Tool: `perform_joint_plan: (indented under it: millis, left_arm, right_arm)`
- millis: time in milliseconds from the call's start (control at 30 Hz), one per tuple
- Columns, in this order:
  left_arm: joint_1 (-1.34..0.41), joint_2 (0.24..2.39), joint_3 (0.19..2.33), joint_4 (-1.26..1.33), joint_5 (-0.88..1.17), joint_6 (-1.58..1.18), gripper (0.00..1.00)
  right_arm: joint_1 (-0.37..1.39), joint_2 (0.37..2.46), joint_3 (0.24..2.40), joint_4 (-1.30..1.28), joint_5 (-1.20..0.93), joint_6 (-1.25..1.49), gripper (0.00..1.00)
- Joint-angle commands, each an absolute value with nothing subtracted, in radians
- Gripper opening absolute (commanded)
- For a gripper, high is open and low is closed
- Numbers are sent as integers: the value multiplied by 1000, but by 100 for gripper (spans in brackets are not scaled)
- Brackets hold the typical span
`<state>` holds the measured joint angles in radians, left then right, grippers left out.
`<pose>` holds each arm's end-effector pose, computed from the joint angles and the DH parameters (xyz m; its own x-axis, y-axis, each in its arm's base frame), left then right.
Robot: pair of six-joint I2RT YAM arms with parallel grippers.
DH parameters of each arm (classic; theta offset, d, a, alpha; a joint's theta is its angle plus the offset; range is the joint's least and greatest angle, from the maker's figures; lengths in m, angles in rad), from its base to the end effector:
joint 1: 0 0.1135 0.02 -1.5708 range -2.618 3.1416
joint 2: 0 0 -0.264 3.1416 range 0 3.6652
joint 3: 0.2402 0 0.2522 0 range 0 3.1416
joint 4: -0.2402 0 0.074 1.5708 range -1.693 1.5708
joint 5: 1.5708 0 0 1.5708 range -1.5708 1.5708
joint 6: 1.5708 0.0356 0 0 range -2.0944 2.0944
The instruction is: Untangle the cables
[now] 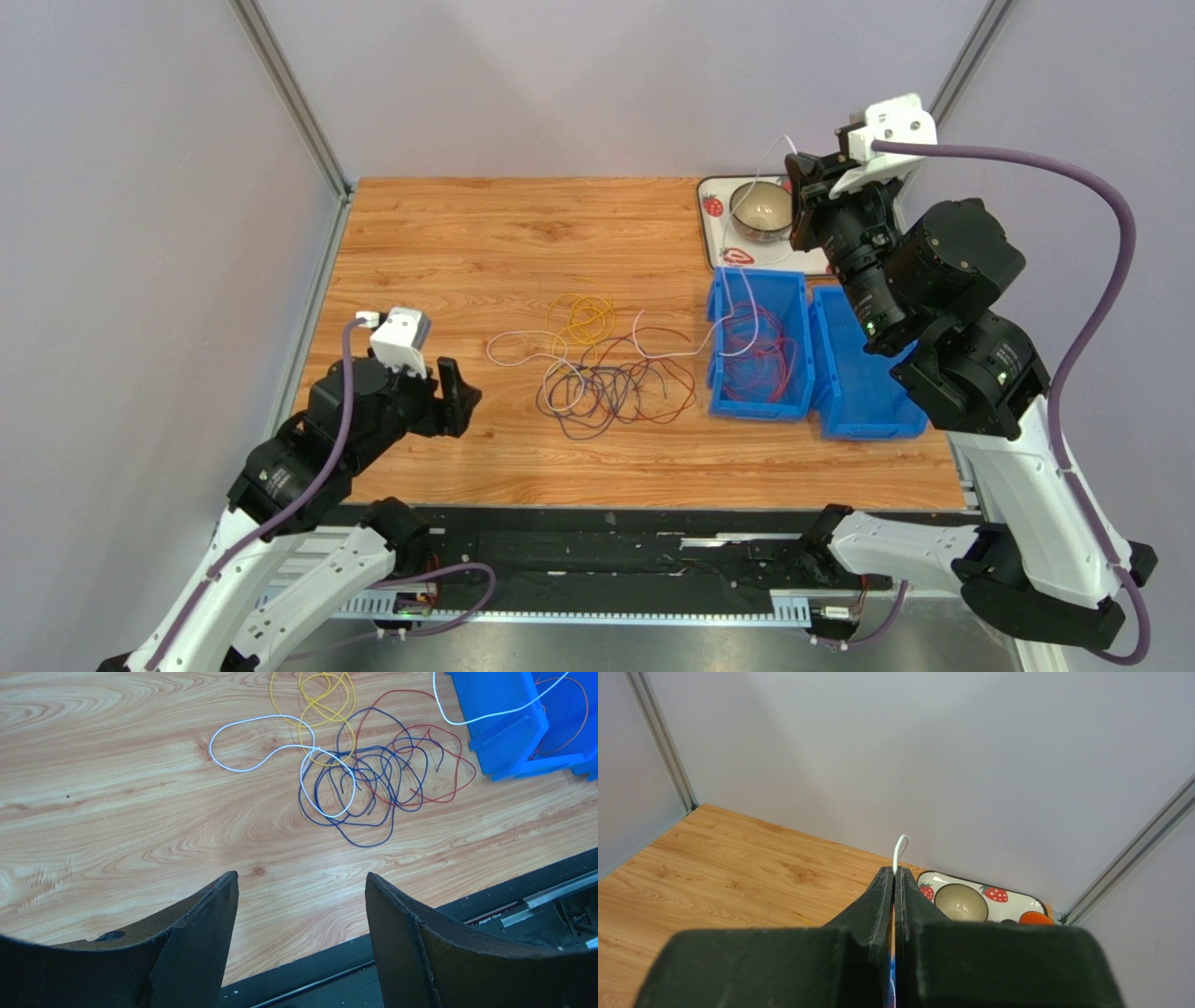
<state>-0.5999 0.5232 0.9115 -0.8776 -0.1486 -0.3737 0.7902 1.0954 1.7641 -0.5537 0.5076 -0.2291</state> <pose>0.0787 -0.0474 0.3424 -0.5256 -0.0779 -0.8472 0.2778 0.9255 -0.2574 0.1239 0.1005 0.5592 0.1425 -0.1382 -0.9801 -0.2554 0.9515 -0.1713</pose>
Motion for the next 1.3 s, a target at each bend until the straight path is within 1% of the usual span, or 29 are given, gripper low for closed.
perform_joint_plan:
  millis: [0,200,300,467,667,967,1267]
  left_arm:
    - [-598,532,908,-841,-155,-371,75]
    - [-600,538,908,-838,-155,-370,75]
    - [-598,542,908,-839,-155,-370,74]
    - [-600,546,907,-839,-155,-370,74]
    - [-598,560,908,-839,-155,-370,74]
    - [-600,575,908,-841,-155,-370,73]
    - [-598,583,907,-839,-152,-368,73]
  right_arm:
    - [729,1089,1790,-489,523,-215,0]
    - [632,1134,1864,-557,479,-152,0]
    - [592,1143,1861,-563,457,-132,0]
    - [480,1134,1804,-574,411,-65,0]
    - [390,1117,1681,-568,301,38,0]
    - [364,1108,1536,-520,209,116,0]
    - [350,1094,1428,-528,239,158,0]
